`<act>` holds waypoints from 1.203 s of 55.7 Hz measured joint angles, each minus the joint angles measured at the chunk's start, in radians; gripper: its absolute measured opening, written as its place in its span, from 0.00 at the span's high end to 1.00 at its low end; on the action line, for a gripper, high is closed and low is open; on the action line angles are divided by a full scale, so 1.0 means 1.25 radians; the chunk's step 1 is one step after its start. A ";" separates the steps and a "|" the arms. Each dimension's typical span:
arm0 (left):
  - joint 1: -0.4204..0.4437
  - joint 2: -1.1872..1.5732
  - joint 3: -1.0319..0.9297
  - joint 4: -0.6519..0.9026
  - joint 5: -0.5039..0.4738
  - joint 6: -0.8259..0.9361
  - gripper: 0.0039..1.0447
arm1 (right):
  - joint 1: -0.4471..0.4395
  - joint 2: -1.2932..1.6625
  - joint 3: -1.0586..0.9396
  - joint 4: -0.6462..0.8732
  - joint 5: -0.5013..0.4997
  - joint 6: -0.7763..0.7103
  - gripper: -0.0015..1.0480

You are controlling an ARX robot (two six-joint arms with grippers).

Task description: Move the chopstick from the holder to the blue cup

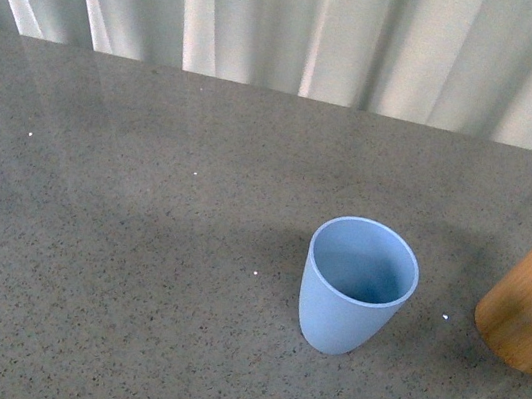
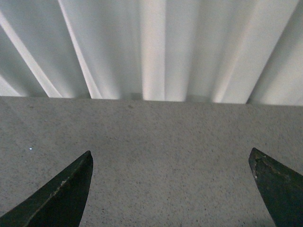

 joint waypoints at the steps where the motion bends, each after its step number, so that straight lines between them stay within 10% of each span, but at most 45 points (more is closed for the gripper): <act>1: 0.003 0.001 -0.016 0.042 0.007 0.015 0.10 | 0.000 0.000 0.000 0.000 0.001 0.000 0.10; 8: 0.062 -0.081 -0.226 0.373 0.078 0.051 0.41 | 0.000 0.000 0.000 0.000 0.002 0.000 0.10; 23: 0.173 -0.267 -0.439 0.397 0.181 0.058 0.97 | 0.000 0.000 0.000 0.000 0.001 0.000 0.10; 67: 0.338 -0.696 -0.633 0.178 0.338 0.062 0.97 | 0.000 0.000 0.000 0.000 0.001 0.000 0.10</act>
